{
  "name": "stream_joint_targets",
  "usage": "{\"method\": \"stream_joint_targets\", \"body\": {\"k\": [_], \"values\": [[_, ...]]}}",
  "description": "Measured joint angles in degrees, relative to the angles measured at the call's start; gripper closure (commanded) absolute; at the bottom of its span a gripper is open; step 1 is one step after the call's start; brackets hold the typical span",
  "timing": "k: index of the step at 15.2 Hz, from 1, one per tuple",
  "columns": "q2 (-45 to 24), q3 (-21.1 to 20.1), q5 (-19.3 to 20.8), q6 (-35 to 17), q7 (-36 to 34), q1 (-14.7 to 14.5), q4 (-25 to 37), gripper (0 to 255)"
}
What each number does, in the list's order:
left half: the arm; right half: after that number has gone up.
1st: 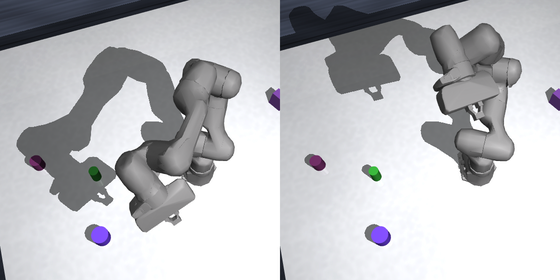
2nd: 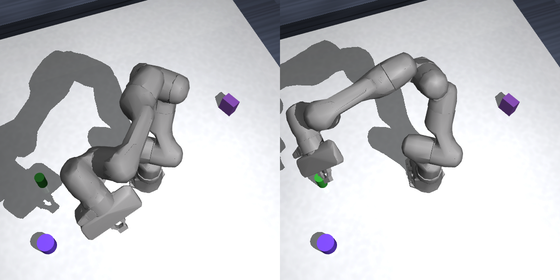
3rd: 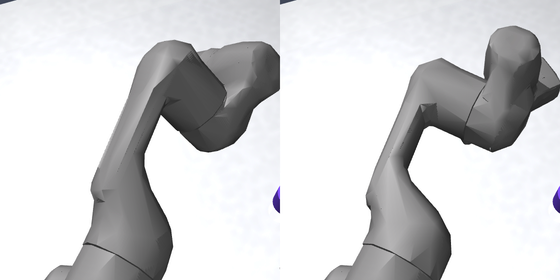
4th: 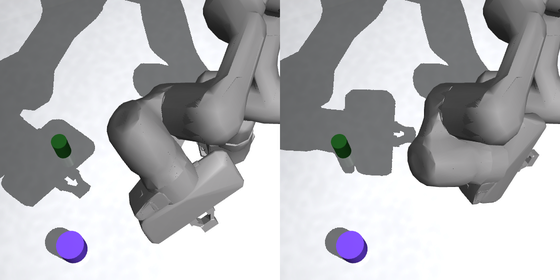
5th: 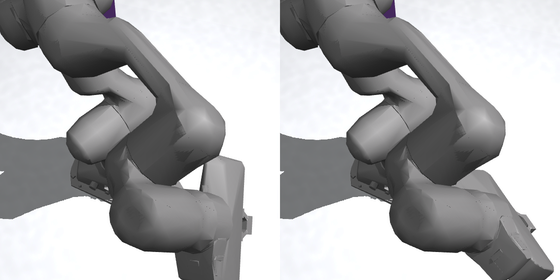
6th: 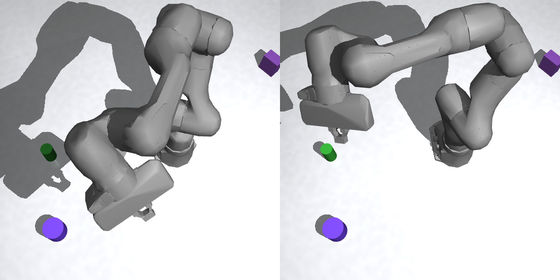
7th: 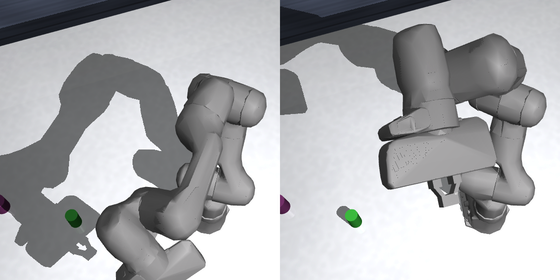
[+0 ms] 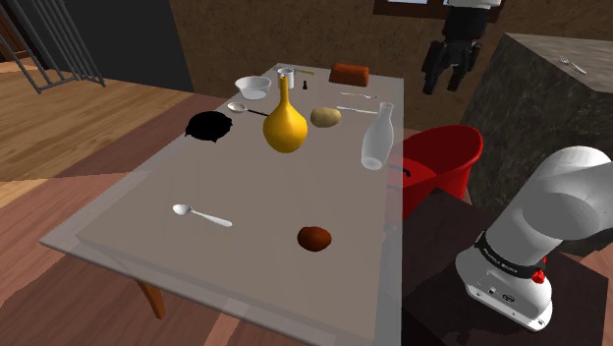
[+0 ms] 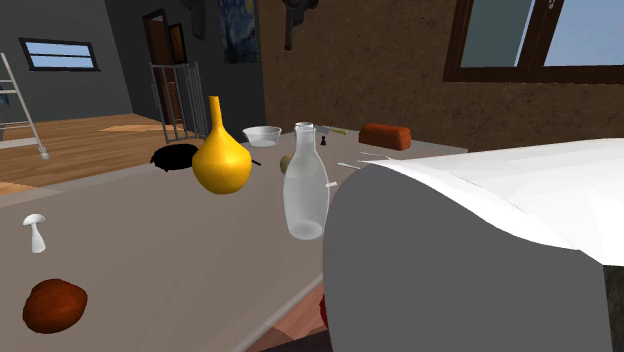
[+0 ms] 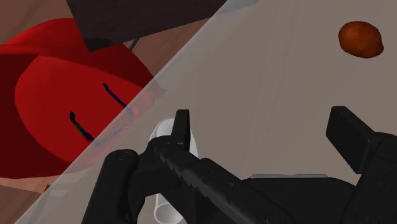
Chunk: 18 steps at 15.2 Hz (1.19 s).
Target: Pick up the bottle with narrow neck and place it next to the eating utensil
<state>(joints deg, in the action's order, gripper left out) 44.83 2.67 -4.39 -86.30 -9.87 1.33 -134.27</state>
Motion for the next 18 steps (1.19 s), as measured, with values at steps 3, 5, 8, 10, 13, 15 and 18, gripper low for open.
{"method": "stream_joint_targets", "body": {"k": [3,5,8,10,13,15,18], "values": [[-2.02,0.39,0.54,-1.63,0.43,0.26,0.11,0],[-5.07,1.09,1.38,-3.79,1.12,0.68,0.58,0],[-11.38,1.99,2.39,-7.98,1.94,1.20,2.04,0],[-15.35,2.72,3.08,-10.18,2.61,1.61,3.43,0],[-21.27,3.62,3.86,-13.42,3.28,2.12,5.53,0],[-25.58,4.47,4.35,-15.69,4.07,2.57,7.20,0],[-32.65,5.53,4.78,-18.01,5.04,3.14,11.40,0]]}}
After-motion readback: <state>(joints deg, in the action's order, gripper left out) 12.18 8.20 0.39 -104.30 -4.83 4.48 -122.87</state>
